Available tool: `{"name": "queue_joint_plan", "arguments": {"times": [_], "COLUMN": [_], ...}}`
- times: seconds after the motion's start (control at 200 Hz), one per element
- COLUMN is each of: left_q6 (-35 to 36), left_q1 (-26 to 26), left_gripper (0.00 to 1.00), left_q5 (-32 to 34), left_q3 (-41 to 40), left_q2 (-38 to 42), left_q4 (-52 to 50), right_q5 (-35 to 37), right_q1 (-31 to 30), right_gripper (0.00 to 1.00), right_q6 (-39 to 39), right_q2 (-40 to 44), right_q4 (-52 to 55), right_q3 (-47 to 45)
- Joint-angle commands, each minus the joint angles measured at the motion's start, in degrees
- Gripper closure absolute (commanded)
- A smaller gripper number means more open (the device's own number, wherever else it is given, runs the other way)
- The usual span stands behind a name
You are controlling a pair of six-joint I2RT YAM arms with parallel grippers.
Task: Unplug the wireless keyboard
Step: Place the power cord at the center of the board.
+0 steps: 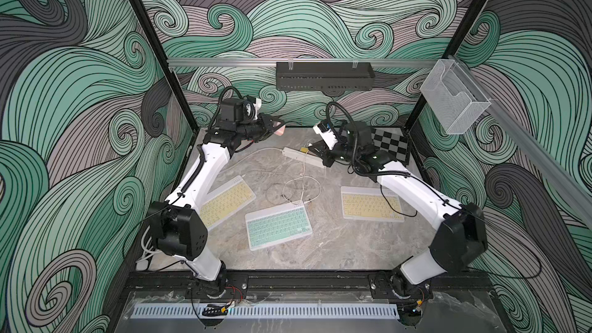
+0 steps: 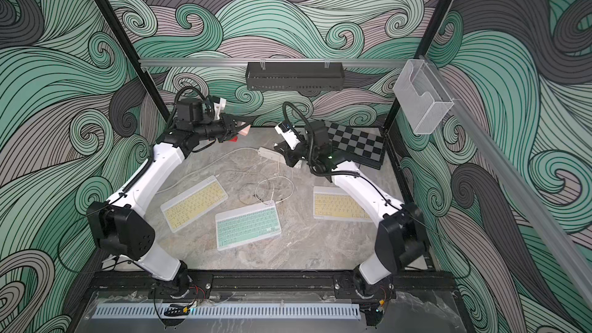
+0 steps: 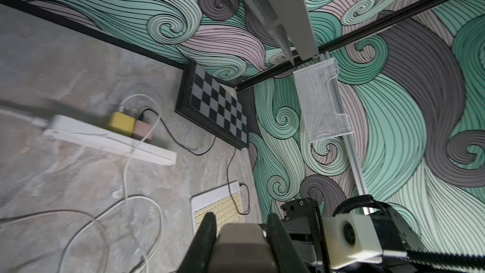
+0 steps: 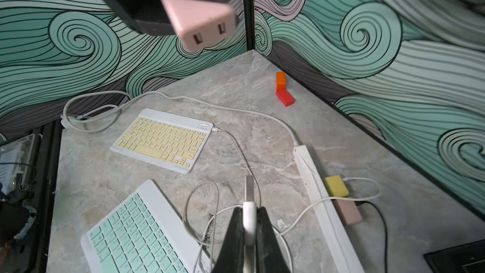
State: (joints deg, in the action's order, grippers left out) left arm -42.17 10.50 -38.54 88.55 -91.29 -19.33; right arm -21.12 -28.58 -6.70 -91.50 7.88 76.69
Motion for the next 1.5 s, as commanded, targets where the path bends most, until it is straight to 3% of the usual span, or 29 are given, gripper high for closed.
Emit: {"name": "queue_joint_plan", "arguments": {"times": [0.0, 0.085, 0.235, 0.33, 0.525, 0.71, 1.011, 1.221, 1.496], "left_q6": [7.5, 9.3, 10.7, 10.7, 13.1, 14.3, 17.3, 21.0, 19.5], "left_q1": [-2.0, -2.8, -3.4, -3.8, -5.4, -5.8, -5.8, -6.5, -8.2], "left_gripper": [1.0, 1.0, 1.0, 1.0, 1.0, 1.0, 1.0, 1.0, 1.0], "left_q5": [5.2, 5.8, 7.5, 7.3, 6.6, 6.4, 11.7, 18.4, 14.4], "left_q3": [-3.4, -6.9, -10.3, -11.9, -12.8, -13.3, -12.9, -4.2, 0.0], "left_q2": [3.8, 4.8, 5.1, 4.8, 3.3, 0.6, -6.3, -16.5, -26.9], "left_q4": [-5.7, -6.0, -6.7, -6.4, -9.3, -9.7, -5.3, -9.2, -3.0], "right_q5": [8.9, 11.6, 6.8, 7.3, 8.6, 10.3, 9.5, 7.6, 5.7], "right_q1": [-1.9, -1.9, -2.4, -3.9, -5.2, -4.5, 0.0, 4.2, 6.5], "right_gripper": [1.0, 1.0, 1.0, 1.0, 0.51, 0.33, 0.33, 0.35, 0.35], "right_q6": [7.7, 11.9, 15.5, 14.9, 13.4, 12.4, 12.0, 13.7, 15.4], "right_q2": [-4.4, -8.6, -16.8, -22.1, -29.5, -27.2, -13.9, -3.6, 2.7], "right_q4": [-1.7, -0.9, -0.4, 1.3, 6.0, 7.0, 4.8, 1.1, -1.0], "right_q3": [3.7, 6.2, 12.3, 16.6, 23.2, 22.5, 12.1, 1.6, -7.8]}}
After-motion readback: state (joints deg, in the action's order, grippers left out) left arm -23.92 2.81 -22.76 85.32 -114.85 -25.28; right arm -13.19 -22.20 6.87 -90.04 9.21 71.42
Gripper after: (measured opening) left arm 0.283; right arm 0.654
